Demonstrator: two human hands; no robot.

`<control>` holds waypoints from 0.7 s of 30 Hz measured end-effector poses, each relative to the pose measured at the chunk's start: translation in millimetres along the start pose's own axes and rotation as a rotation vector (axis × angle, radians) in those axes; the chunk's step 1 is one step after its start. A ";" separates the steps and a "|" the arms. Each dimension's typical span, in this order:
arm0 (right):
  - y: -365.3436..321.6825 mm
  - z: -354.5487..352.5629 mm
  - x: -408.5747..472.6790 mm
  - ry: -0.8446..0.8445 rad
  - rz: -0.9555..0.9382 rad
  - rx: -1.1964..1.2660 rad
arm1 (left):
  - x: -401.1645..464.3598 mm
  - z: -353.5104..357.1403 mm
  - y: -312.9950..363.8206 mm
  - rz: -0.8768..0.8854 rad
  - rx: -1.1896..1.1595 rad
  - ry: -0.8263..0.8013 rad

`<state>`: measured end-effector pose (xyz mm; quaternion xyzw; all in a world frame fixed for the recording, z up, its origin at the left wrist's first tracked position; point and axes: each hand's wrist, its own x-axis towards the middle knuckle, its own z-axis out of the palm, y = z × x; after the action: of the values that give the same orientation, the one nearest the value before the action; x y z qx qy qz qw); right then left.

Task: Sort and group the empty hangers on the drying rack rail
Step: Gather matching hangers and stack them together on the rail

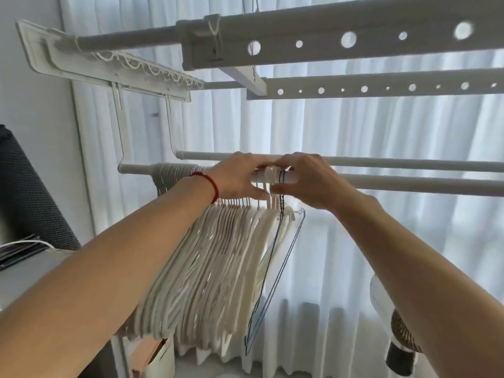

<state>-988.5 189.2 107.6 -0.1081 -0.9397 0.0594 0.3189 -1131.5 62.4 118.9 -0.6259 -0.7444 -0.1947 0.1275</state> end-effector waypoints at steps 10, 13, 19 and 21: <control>-1.7 6.6 14.5 -0.035 -0.036 -0.017 | 0.8 -6.3 -29.5 -0.061 -0.048 0.024; 6.7 2.3 15.2 -0.057 -0.026 -0.014 | 1.1 -6.7 -30.7 -0.073 -0.049 0.015; 4.8 7.9 18.8 -0.041 -0.051 -0.024 | 2.0 -7.9 -36.6 -0.090 -0.032 0.022; 3.3 10.1 20.7 -0.039 -0.064 -0.040 | 2.2 -8.5 -38.5 -0.088 -0.016 0.021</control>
<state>-1010.1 197.0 111.1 -0.0833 -0.9498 0.0325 0.2999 -1170.1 55.1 122.4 -0.5914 -0.7683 -0.2126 0.1213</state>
